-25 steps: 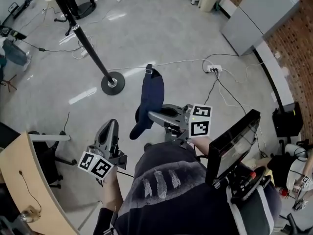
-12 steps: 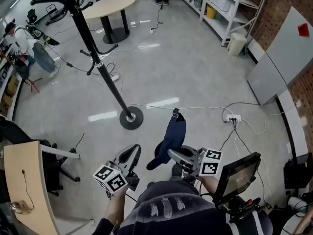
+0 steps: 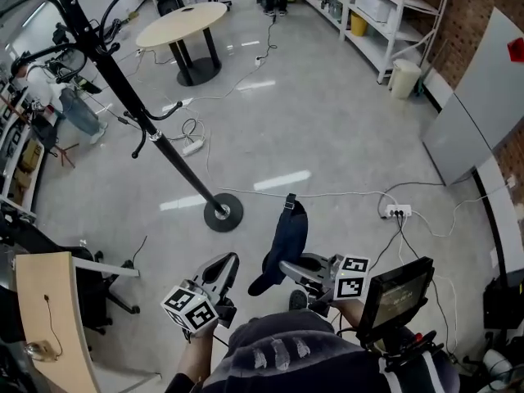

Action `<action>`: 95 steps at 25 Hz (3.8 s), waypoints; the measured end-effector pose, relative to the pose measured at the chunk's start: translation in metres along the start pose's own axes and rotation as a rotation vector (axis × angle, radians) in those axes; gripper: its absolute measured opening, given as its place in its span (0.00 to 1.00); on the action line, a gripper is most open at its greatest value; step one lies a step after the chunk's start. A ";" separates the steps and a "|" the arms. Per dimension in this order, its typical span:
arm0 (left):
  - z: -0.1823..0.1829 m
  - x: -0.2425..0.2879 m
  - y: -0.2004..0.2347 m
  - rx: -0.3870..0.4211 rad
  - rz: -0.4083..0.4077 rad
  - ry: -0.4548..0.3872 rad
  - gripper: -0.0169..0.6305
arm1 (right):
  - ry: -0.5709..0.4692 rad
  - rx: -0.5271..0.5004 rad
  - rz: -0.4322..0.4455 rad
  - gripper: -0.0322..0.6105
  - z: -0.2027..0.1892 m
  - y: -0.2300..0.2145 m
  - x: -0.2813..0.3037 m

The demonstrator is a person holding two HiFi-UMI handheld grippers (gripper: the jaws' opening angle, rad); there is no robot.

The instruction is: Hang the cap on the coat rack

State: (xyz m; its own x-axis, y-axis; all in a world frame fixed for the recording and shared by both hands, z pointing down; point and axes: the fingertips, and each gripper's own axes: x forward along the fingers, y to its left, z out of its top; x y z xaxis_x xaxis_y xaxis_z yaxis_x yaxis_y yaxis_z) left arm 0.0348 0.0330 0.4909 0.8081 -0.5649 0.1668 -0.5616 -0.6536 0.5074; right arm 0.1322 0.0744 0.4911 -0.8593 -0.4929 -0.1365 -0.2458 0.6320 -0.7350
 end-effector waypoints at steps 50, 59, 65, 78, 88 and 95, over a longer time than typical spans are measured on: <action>0.122 0.029 0.135 0.144 0.014 -0.091 0.04 | -0.004 -0.110 -0.038 0.07 0.103 -0.085 0.129; 0.114 0.051 0.128 0.139 0.067 -0.104 0.04 | 0.110 -0.203 -0.088 0.07 0.113 -0.127 0.110; 0.136 0.050 0.152 0.128 0.115 -0.127 0.04 | 0.078 -0.183 -0.031 0.07 0.134 -0.125 0.133; 0.193 0.043 0.207 0.162 -0.003 -0.140 0.04 | 0.034 -0.403 -0.007 0.07 0.212 -0.102 0.211; 0.194 0.028 0.246 0.169 -0.131 -0.087 0.04 | 0.039 -0.751 -0.113 0.07 0.288 -0.065 0.275; 0.207 0.043 0.243 0.159 -0.132 -0.085 0.04 | 0.004 -0.930 -0.072 0.07 0.360 -0.029 0.293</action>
State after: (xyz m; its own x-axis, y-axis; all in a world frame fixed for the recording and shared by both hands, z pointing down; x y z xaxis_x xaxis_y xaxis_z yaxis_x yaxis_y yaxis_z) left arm -0.1037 -0.2547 0.4461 0.8624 -0.5051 0.0328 -0.4784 -0.7922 0.3789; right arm 0.0487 -0.3034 0.2334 -0.8291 -0.5486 -0.1077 -0.5575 0.8258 0.0857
